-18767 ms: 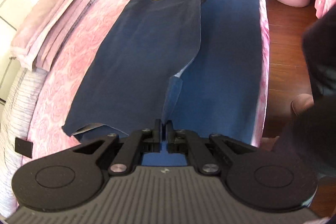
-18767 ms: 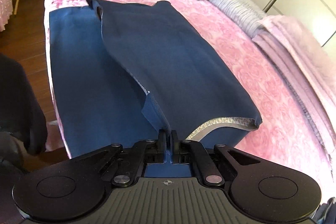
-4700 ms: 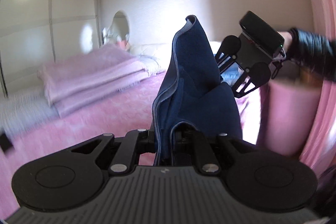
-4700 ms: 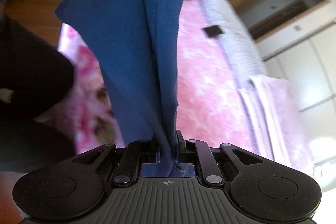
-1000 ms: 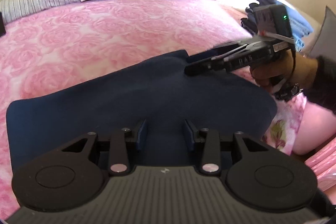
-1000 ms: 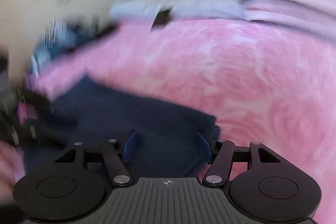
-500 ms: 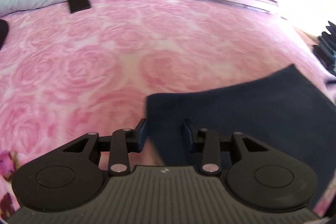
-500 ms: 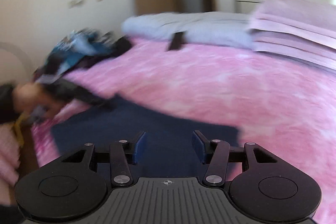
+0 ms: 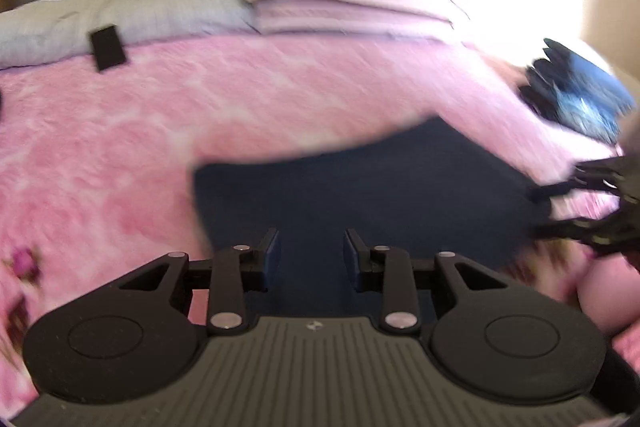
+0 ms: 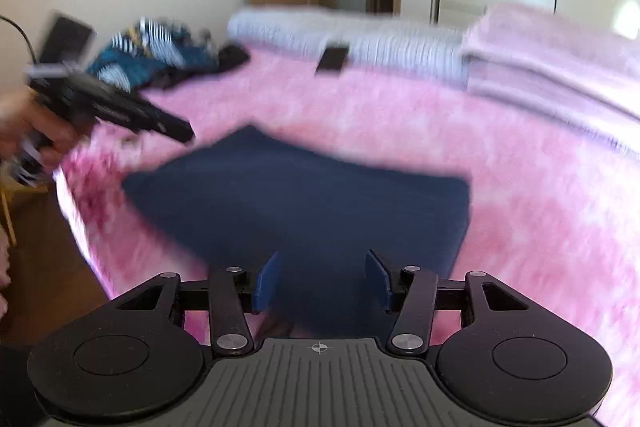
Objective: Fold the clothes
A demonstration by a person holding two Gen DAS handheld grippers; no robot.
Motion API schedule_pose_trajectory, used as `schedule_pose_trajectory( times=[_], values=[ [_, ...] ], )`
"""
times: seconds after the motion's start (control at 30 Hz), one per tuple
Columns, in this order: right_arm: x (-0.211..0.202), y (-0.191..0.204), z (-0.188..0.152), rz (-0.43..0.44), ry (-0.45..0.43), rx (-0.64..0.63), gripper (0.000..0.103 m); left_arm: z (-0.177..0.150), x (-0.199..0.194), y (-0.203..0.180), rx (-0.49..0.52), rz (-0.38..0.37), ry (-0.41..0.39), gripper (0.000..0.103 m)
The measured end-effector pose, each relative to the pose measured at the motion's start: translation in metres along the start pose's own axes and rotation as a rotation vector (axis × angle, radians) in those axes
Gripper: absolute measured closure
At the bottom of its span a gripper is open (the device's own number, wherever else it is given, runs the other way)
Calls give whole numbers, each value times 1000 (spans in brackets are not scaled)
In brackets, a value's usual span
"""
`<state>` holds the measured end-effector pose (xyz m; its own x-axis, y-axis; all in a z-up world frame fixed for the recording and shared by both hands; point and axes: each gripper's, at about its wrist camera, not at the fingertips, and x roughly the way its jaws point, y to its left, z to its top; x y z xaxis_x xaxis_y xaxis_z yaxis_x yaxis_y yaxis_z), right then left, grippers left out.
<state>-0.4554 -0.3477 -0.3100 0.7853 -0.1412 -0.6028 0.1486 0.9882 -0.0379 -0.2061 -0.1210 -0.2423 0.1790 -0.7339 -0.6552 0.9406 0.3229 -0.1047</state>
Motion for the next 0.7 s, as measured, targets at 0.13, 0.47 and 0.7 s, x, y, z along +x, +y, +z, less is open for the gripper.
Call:
schedule_pose_trajectory(
  times=[0.13,0.47,0.7],
  values=[
    [13,13,-8,-50,61,-49,51,-33,16,-20,61,85,61,73],
    [30,2,7,-61,18,117,51,-26,14,-39,0,36,19,75],
    [20,2,21,-81,3,121,51,-20,27,-47,35,80,41,75]
  ],
)
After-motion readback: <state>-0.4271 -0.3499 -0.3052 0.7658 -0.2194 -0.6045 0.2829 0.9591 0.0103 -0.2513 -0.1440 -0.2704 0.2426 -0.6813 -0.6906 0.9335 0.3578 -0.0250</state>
